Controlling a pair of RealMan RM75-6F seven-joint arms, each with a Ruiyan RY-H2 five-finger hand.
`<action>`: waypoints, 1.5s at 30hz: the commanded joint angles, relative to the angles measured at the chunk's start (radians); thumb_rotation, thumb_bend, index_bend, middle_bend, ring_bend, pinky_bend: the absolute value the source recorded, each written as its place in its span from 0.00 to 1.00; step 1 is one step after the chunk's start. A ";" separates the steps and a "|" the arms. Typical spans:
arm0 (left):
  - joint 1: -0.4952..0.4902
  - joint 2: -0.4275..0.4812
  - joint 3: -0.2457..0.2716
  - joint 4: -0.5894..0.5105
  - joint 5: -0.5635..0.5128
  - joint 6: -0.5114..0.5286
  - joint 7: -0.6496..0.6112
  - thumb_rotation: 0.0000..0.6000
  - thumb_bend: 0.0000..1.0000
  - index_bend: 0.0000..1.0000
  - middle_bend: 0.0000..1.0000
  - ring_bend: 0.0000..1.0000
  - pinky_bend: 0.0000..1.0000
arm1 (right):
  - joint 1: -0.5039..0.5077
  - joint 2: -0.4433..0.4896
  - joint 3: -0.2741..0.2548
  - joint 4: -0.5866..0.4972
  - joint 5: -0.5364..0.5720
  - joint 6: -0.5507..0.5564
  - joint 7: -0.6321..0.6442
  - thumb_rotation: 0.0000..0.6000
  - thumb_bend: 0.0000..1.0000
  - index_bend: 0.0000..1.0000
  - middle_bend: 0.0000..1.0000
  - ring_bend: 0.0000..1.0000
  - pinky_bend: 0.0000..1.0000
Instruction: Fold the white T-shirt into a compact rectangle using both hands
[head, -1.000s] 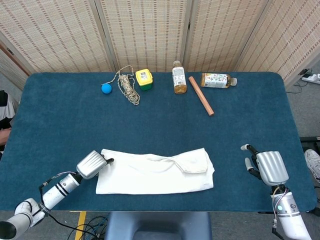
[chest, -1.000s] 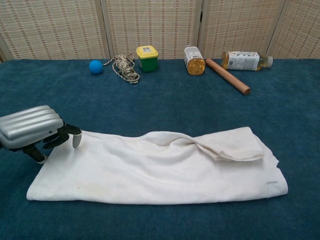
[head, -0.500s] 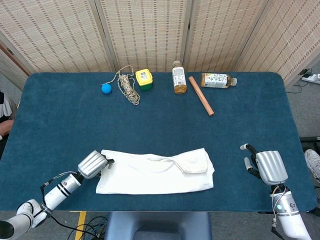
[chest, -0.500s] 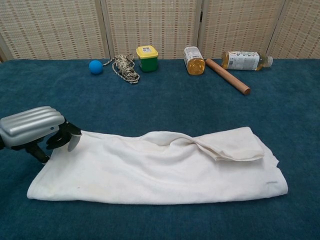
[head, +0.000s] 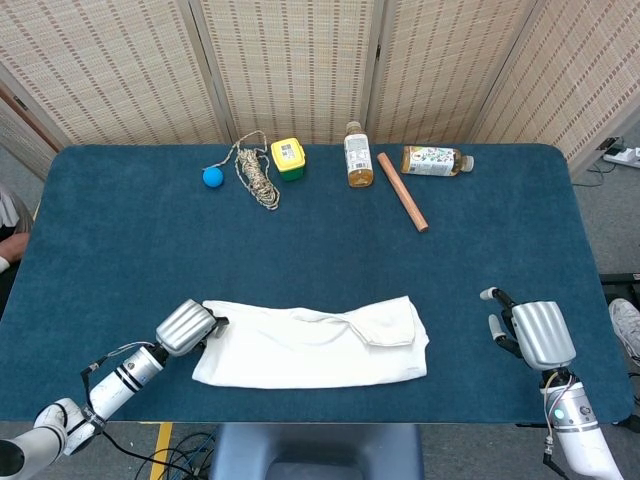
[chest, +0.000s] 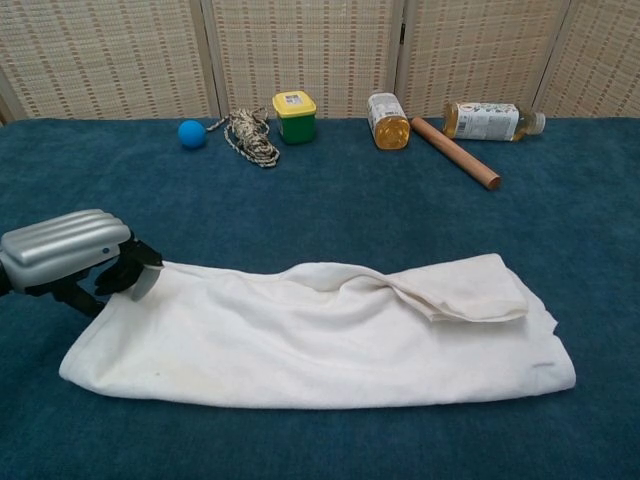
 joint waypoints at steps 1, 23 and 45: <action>0.000 0.001 0.000 -0.002 0.000 0.000 -0.002 1.00 0.41 0.66 0.86 0.76 0.95 | 0.000 -0.001 0.000 0.000 0.000 0.000 0.001 1.00 0.51 0.33 0.94 0.99 1.00; 0.036 0.050 -0.013 -0.072 -0.021 0.039 -0.025 1.00 0.59 0.69 0.86 0.77 0.95 | -0.004 0.001 0.000 -0.001 -0.008 0.011 0.005 1.00 0.51 0.33 0.94 0.99 1.00; 0.171 0.153 -0.041 -0.045 -0.156 -0.019 -0.068 1.00 0.59 0.69 0.86 0.77 0.95 | 0.008 -0.003 0.004 -0.022 -0.036 0.019 -0.006 1.00 0.51 0.33 0.94 0.99 1.00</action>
